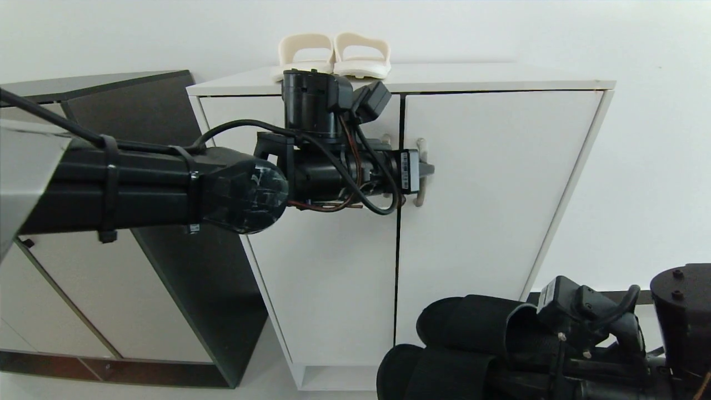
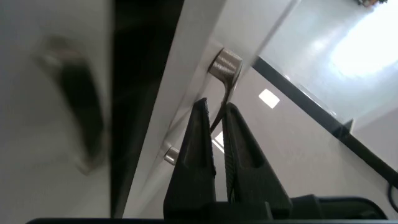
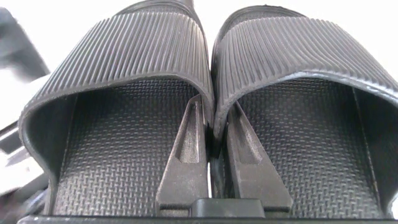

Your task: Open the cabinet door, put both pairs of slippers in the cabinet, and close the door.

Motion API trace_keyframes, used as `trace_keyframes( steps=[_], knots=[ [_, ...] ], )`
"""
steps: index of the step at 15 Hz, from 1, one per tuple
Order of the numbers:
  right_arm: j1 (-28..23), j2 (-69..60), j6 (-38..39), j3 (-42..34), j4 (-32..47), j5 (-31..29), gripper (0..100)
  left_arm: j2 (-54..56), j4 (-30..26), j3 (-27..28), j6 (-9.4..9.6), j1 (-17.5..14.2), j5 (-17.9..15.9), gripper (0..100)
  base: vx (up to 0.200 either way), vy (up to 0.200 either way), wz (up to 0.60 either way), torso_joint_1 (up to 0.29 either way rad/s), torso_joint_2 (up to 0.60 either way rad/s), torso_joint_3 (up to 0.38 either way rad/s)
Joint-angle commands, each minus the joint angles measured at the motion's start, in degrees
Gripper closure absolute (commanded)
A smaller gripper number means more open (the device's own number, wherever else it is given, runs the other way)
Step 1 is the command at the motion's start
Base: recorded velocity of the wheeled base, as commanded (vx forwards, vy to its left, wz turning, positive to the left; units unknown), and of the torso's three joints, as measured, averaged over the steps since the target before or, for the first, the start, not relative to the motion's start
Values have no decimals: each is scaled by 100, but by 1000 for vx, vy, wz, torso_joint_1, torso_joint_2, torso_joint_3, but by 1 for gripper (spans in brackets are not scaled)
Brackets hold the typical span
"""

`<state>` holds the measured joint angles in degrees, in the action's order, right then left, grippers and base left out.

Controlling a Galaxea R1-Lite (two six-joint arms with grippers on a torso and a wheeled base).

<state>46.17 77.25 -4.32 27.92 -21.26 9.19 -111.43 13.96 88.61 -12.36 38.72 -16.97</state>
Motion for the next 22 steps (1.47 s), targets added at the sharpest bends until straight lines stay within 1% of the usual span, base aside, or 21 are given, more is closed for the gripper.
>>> trace_keyframes(
  steps=[1,3,4,5,7,9,10,12,13,14,16,17,18,20,21,22],
  knots=[
    [-2,-202,-122,-155,-1,303,100,517,37,-450,-12,259,-17,100,0,0,0,0,0,0],
    [-2,-316,-289,-304,-10,496,100,878,37,-828,6,496,1,100,0,0,0,0,0,0],
    [-2,-334,-307,-313,-1,549,100,948,37,-890,6,540,27,100,0,0,0,0,0,0],
    [-2,-342,-359,-322,-10,575,100,1054,37,-995,6,576,106,100,0,0,0,0,0,0],
    [-2,-334,-368,-313,-10,557,100,1185,37,-1109,6,593,115,100,0,0,0,0,0,0],
    [-2,-334,-368,-313,-1,540,100,1388,37,-1338,6,602,150,100,0,0,0,0,0,0],
    [-2,-334,-368,-313,17,540,100,1713,46,-1742,6,593,229,100,0,0,0,0,0,0],
    [-2,-272,-359,-269,17,549,100,2223,125,-2226,-12,593,247,100,0,0,0,0,0,0],
    [6,-263,-324,-216,17,549,100,2337,239,-2357,-21,540,273,100,0,0,0,0,0,0],
    [6,-263,-254,-173,52,549,100,2328,309,-2366,-38,391,335,100,0,0,0,0,0,0],
    [121,-254,-122,-173,131,540,100,2126,406,-2270,-56,198,317,100,0,0,0,0,0,0],
    [147,-254,-122,-173,210,540,100,1880,591,-2155,-109,119,299,100,0,0,0,0,0,0],
    [156,-254,-122,-173,219,540,100,1625,801,-2023,-117,57,299,100,0,0,0,0,0,0],
    [156,-254,-122,-181,219,540,100,1247,986,-1760,-144,-13,308,100,0,0,0,0,0,0],
    [165,-246,-122,-181,219,540,100,1018,986,-1505,-276,-40,299,100,0,0,0,0,0,0],
    [191,-246,-122,-190,219,540,100,904,986,-1364,-328,-40,291,100,0,0,0,0,0,0]
  ],
)
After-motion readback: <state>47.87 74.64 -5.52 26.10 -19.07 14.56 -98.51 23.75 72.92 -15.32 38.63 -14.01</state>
